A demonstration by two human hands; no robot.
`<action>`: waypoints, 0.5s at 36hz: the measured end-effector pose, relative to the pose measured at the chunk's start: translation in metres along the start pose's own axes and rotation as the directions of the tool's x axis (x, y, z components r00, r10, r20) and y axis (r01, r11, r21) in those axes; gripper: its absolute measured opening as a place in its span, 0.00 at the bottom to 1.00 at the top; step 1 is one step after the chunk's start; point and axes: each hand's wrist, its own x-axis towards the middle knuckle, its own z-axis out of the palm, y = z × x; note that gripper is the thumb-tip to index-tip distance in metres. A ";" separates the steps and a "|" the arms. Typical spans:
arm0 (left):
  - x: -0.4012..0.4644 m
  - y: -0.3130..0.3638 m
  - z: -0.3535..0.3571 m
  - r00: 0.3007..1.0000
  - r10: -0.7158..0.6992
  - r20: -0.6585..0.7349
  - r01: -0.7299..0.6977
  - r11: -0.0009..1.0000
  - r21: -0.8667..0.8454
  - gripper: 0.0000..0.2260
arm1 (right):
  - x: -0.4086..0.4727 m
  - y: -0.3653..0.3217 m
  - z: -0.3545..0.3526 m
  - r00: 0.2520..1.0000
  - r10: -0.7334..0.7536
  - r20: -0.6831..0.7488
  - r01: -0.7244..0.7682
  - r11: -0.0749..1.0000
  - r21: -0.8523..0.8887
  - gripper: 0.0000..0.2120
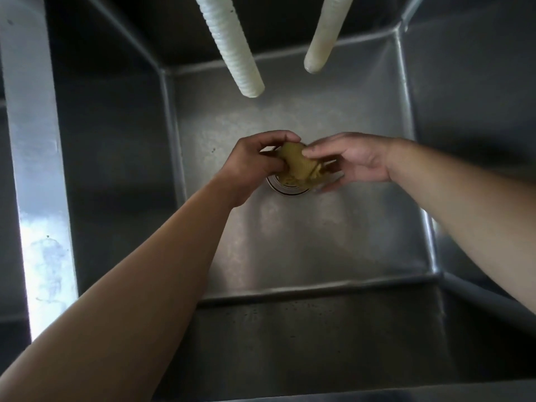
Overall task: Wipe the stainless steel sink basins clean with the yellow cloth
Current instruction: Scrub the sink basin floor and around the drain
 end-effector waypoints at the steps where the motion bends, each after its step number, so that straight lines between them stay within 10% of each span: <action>1: 0.002 0.001 0.000 1.000 0.004 -0.002 -0.004 1.000 0.005 0.22 | 0.000 0.000 -0.001 0.999 0.020 0.029 -0.019 0.999 -0.033 0.24; 18: 0.018 0.005 -0.005 0.992 -0.121 -0.042 0.120 0.992 -0.026 0.11 | 0.035 -0.005 0.016 0.912 -0.289 -0.290 0.137 0.883 -0.448 0.07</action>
